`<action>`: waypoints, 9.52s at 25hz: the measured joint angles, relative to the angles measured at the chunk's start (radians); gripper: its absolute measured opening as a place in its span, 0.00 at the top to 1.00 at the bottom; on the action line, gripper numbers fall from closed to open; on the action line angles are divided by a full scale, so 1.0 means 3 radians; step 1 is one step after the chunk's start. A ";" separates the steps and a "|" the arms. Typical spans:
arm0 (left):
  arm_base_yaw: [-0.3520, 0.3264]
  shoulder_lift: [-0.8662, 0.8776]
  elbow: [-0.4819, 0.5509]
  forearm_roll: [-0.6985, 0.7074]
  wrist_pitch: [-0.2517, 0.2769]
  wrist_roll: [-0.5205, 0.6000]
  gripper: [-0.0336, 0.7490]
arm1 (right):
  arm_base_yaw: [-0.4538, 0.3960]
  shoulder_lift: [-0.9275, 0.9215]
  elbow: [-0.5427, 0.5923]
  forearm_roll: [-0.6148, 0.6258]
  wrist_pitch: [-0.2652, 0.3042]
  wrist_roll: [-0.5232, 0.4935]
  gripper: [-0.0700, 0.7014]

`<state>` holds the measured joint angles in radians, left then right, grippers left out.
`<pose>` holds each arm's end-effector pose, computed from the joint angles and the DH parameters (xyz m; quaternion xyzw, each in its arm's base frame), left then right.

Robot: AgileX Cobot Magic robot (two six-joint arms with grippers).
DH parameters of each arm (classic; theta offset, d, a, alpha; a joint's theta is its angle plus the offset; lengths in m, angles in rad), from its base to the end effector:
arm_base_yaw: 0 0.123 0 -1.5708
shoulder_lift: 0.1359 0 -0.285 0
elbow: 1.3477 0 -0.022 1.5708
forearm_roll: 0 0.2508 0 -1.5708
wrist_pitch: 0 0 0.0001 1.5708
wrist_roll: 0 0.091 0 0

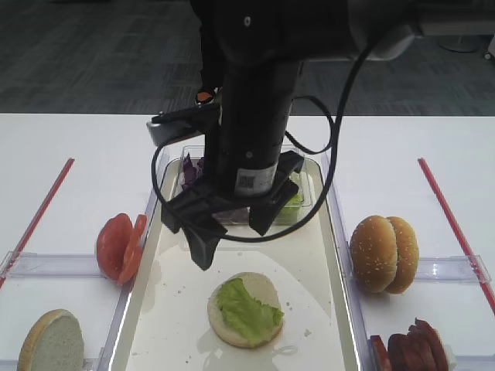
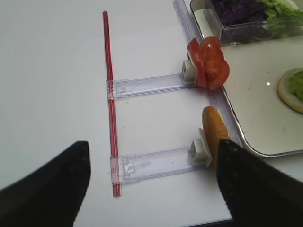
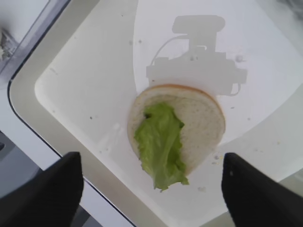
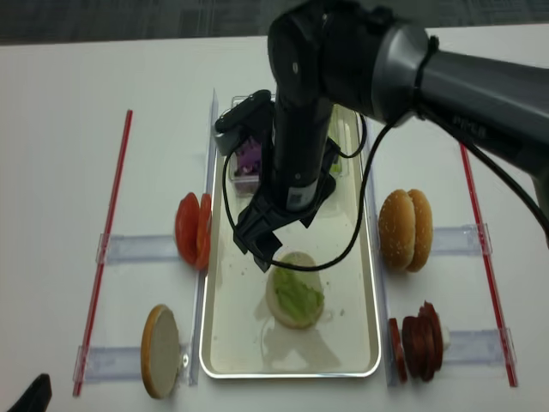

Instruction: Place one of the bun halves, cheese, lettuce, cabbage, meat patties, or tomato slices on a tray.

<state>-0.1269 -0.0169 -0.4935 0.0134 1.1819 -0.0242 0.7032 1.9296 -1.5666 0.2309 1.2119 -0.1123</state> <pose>-0.0119 0.0027 0.2659 0.0445 0.8797 -0.0291 0.4726 0.2854 0.2675 0.2382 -0.3606 0.9254 0.1167 0.0076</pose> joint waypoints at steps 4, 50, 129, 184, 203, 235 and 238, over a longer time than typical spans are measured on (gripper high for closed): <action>0.0000 0.0000 0.0000 0.0000 0.0000 0.0000 0.29 | -0.0070 0.0000 -0.0124 -0.0007 0.0004 0.0002 0.12; 0.0000 0.0000 0.0000 0.0000 0.0000 0.0000 0.29 | -0.2296 0.0000 -0.0309 -0.0271 0.0051 0.0113 0.18; 0.0000 0.0000 0.0000 0.0000 0.0000 0.0000 0.29 | -0.2679 -0.5034 0.2998 -0.0252 0.0013 0.0153 0.18; 0.0000 0.0000 0.0002 0.0007 0.0000 0.0000 0.29 | -0.2531 -0.6487 0.3573 -0.0229 -0.0310 0.0063 0.18; 0.0000 0.0000 0.0002 0.0009 0.0000 0.0000 0.29 | -0.2531 -0.6487 0.3581 -0.0222 -0.0310 0.0063 0.18; 0.0000 0.0000 0.0002 0.0009 0.0000 0.0000 0.29 | -0.2531 -0.6487 0.3581 -0.0216 -0.0310 0.0058 0.18; 0.0000 0.0000 0.0002 0.0009 0.0000 0.0000 0.29 | -0.2531 -0.6487 0.3581 -0.0216 -0.0310 0.0058 0.18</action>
<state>-0.1269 -0.0169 -0.4929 0.0159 1.1819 -0.0242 -0.0560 -0.0165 -0.4925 0.1662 1.1190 -0.0949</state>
